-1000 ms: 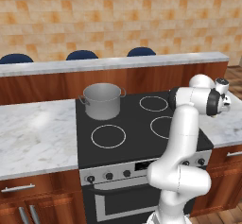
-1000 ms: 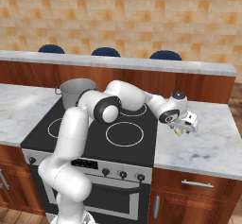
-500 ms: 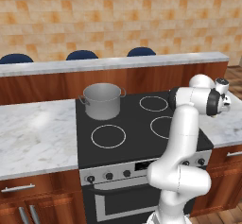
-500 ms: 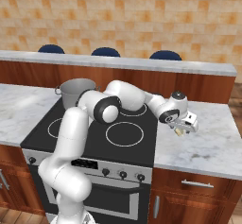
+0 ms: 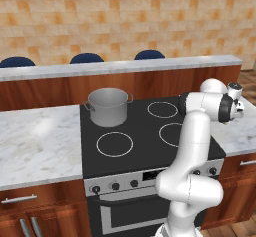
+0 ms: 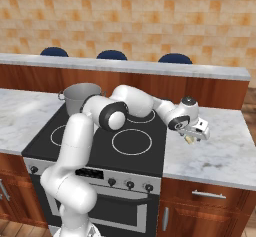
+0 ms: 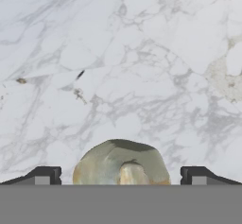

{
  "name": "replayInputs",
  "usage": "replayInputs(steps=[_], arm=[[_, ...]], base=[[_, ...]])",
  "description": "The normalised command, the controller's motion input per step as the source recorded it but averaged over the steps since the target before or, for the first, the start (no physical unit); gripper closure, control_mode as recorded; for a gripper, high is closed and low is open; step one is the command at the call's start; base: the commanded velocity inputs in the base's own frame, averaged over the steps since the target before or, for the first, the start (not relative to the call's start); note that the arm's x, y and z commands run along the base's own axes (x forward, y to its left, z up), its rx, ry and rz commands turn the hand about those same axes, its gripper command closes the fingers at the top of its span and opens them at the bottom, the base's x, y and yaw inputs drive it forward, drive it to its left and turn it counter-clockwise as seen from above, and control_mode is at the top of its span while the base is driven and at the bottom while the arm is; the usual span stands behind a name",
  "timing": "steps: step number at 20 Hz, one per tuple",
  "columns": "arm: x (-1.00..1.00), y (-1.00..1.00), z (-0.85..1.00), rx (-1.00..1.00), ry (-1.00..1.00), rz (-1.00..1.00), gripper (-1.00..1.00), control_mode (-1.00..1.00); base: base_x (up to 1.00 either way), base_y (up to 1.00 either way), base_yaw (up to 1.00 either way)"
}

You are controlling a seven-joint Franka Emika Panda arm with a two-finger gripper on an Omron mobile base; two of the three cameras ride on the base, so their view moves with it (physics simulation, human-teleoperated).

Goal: Turn on the burner for the pot on the stove. Wait thirty seconds for the pot to heat up. Then add the garlic to the pot.

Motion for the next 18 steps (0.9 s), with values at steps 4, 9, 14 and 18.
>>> replayInputs(steps=[4,9,14,18], arm=[[0.00,0.00,0.00,0.00,0.00,0.00,-1.00,-1.00],[0.00,0.00,0.00,0.00,0.00,0.00,-1.00,-1.00],[0.00,0.00,0.00,0.00,0.00,0.00,-1.00,-1.00],[0.00,0.00,0.00,0.00,0.00,0.00,-1.00,-1.00]], base=[[0.00,0.00,0.00],[0.00,0.00,0.00],[0.00,0.00,0.00],[0.00,0.00,0.00]])
